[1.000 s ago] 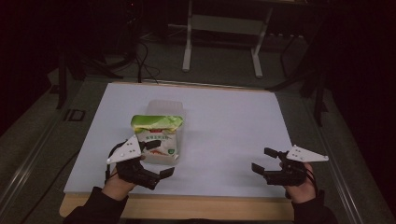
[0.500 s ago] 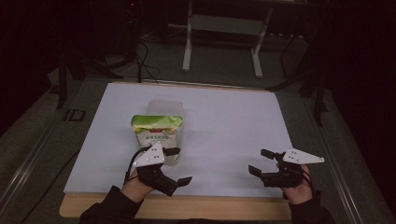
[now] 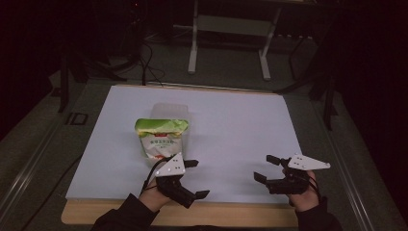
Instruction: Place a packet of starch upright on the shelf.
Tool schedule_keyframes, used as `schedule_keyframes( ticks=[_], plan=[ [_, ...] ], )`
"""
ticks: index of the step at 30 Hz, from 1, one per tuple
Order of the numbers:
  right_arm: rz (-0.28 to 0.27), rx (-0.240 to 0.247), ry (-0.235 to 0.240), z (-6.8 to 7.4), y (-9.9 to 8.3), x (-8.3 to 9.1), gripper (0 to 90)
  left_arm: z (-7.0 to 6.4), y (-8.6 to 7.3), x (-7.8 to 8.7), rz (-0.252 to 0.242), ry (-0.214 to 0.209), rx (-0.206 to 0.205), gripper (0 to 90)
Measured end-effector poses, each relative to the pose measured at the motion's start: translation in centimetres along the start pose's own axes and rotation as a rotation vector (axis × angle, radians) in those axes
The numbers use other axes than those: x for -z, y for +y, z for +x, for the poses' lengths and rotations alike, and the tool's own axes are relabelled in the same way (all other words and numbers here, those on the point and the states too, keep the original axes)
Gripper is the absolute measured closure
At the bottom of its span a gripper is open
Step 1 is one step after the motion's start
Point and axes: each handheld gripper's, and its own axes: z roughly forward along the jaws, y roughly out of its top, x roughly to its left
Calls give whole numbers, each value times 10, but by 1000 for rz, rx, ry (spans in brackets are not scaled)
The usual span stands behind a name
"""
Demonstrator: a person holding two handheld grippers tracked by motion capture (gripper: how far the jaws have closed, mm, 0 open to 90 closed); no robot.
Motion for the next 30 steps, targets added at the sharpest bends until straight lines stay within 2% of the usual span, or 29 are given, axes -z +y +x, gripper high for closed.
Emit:
schedule_keyframes(
  ticks=[8, 13, 24, 26, 30],
  plan=[
    [6, 7, 10, 0, -3, -5, 139, -5, -14, -20, 64, -17, -31, 11],
    [4, 3, 17, 0, -6, -7, 136, -6, -23, -27, 93, -21, -31, 11],
    [15, -6, 35, 2, -20, -13, 137, -6, -28, -28, 55, -3, -42, 11],
    [35, 3, 34, 3, -24, -16, 136, -8, -29, -26, 22, 16, -60, 11],
    [44, 11, 33, 2, -26, -19, 136, -10, -31, -24, -23, 28, -76, 11]
  ],
)
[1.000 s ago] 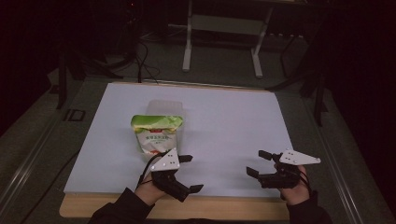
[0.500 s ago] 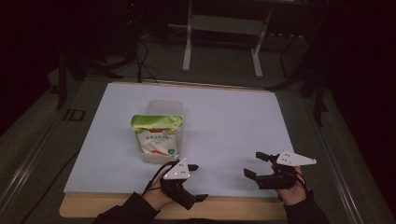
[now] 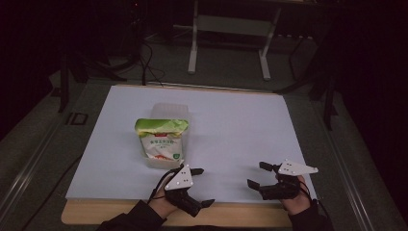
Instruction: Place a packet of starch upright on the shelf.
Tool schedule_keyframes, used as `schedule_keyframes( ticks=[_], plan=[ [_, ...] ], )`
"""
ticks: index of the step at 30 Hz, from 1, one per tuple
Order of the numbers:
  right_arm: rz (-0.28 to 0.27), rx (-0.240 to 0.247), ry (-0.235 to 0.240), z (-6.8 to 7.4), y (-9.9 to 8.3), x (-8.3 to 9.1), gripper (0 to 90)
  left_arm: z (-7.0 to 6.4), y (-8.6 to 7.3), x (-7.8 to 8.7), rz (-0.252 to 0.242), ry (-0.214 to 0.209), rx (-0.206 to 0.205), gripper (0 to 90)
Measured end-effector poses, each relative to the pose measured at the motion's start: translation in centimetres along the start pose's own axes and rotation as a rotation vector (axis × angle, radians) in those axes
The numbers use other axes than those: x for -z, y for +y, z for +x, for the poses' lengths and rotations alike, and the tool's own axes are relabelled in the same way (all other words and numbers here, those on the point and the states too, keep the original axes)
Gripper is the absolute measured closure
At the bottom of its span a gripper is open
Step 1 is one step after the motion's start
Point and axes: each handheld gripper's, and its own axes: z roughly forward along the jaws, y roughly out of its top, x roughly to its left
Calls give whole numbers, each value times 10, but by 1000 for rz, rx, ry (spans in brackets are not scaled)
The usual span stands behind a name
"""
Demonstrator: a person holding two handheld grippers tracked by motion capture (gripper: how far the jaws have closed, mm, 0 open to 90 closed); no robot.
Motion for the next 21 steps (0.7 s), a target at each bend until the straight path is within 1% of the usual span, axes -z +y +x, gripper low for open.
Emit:
schedule_keyframes(
  ticks=[6, 10, 13, 16, 21],
  plan=[
    [1, -1, 5, -1, -2, -1, 136, -1, -1, 1, -6, -7, 1, 11],
    [0, 2, 15, -2, -2, -2, 136, -3, -4, 0, -6, -5, -17, 11],
    [-5, -3, 20, -3, -2, -3, 136, -2, -5, -1, -4, -14, -7, 11],
    [-7, -8, 23, -3, -3, -2, 136, -2, -5, -1, -4, -12, -13, 11],
    [-12, -10, 25, -3, -3, -2, 137, -2, -6, -2, -1, -14, -4, 11]
  ],
)
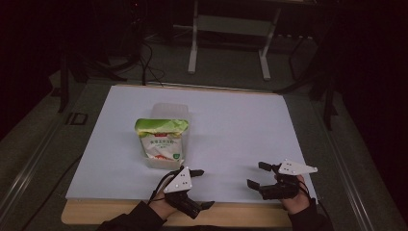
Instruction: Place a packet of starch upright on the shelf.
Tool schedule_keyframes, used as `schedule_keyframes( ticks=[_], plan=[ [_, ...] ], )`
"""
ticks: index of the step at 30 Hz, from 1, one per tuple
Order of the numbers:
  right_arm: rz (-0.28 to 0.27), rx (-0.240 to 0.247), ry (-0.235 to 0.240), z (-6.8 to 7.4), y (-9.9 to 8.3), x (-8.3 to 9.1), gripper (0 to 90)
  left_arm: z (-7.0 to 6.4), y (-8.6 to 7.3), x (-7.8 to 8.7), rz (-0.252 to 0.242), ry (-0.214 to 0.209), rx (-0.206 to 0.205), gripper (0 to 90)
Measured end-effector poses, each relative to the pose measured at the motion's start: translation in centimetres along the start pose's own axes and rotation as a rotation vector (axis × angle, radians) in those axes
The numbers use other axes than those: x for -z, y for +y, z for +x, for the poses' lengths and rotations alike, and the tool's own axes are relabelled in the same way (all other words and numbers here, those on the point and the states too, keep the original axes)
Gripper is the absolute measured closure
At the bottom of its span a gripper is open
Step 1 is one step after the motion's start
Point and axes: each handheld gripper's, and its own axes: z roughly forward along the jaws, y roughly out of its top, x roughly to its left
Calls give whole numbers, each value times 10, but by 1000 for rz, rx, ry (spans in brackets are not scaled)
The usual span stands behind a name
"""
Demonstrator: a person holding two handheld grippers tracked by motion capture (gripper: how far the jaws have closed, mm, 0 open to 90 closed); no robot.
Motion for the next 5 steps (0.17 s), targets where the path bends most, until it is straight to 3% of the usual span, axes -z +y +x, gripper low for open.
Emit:
schedule_keyframes(
  ticks=[5],
  plan=[
    [1, -4, -6, 0, 0, 0, 143, 0, -1, -1, 10, -4, -2, 11]
  ],
)
